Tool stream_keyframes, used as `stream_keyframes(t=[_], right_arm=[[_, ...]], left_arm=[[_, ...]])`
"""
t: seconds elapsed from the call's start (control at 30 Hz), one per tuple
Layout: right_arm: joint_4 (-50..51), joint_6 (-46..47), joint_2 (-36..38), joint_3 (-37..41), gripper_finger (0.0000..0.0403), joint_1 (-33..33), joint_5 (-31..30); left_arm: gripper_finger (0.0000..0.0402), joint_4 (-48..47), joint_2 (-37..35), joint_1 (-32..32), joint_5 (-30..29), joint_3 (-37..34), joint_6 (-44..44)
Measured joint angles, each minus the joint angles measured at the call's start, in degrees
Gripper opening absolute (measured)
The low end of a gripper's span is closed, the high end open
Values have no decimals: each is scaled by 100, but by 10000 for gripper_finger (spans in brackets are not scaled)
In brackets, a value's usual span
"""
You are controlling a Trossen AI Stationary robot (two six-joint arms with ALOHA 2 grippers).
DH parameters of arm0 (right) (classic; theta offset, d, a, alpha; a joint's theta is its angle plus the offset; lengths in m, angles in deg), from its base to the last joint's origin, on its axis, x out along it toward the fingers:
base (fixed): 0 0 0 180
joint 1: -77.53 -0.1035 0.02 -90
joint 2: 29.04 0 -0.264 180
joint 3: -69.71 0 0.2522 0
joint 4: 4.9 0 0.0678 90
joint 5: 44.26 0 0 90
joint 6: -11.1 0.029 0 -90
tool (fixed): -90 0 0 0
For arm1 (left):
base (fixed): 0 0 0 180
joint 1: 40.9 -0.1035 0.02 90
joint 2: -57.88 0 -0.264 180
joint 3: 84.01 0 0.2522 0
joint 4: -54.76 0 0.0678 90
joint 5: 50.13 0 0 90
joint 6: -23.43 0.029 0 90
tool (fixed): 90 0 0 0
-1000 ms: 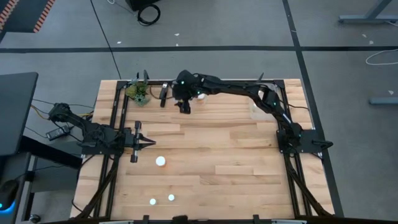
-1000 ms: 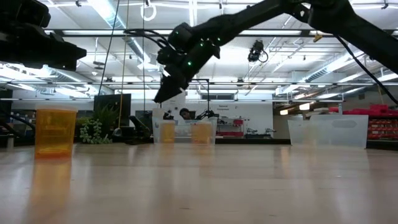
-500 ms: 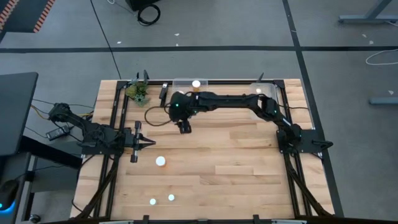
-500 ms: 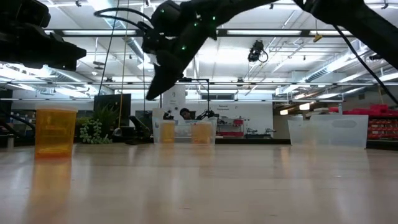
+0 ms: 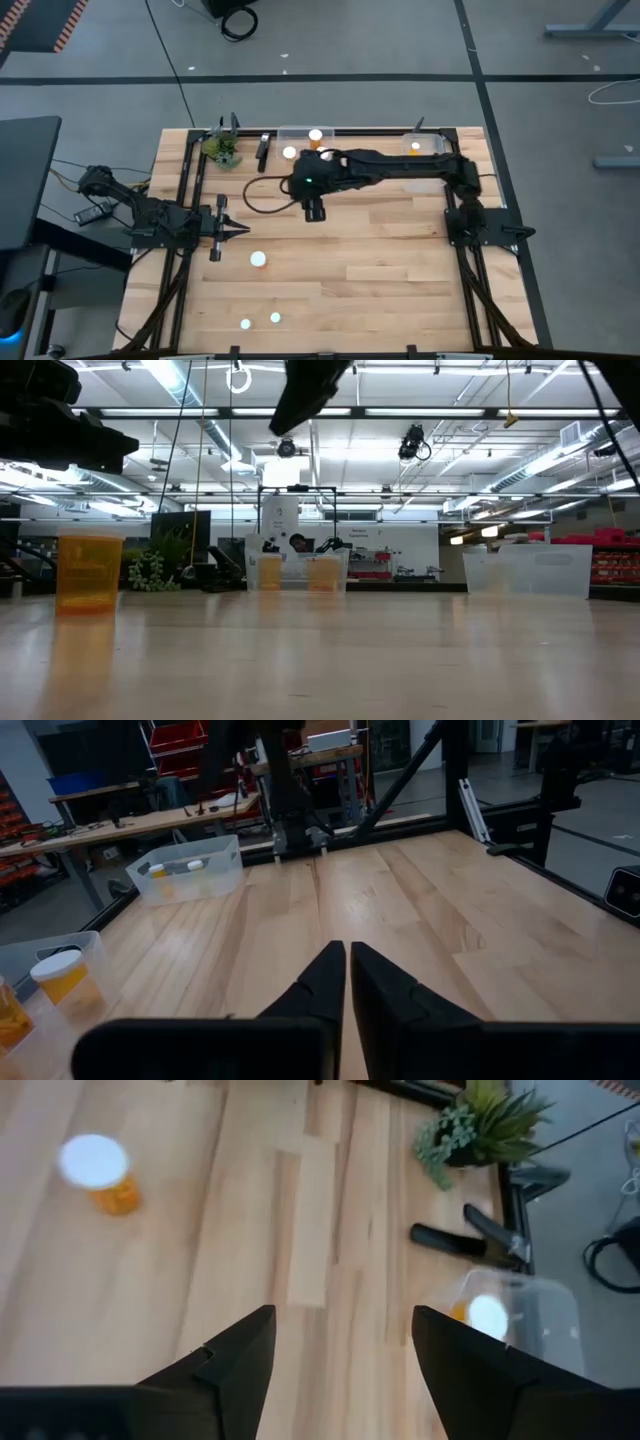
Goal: Pick and place medicine bottles into bin by pill shape (circle, oval)
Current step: Put the big orange pill bottle into the left transparent bin
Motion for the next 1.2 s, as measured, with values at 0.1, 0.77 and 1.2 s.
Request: stream_keyframes(t=[0.1, 0.77, 1.2], right_arm=[[-193, 251, 529, 724, 238, -123, 3], [-3323, 1848, 3345, 5882, 236, -1733, -1053], [-4750, 2029, 3815, 7218, 236, -2240, -1186]], left_arm=[[26, 4, 0, -2, 2, 0, 2], [31, 1034, 0, -11, -64, 0, -203], [37, -1979, 1564, -11, 281, 1727, -2476]])
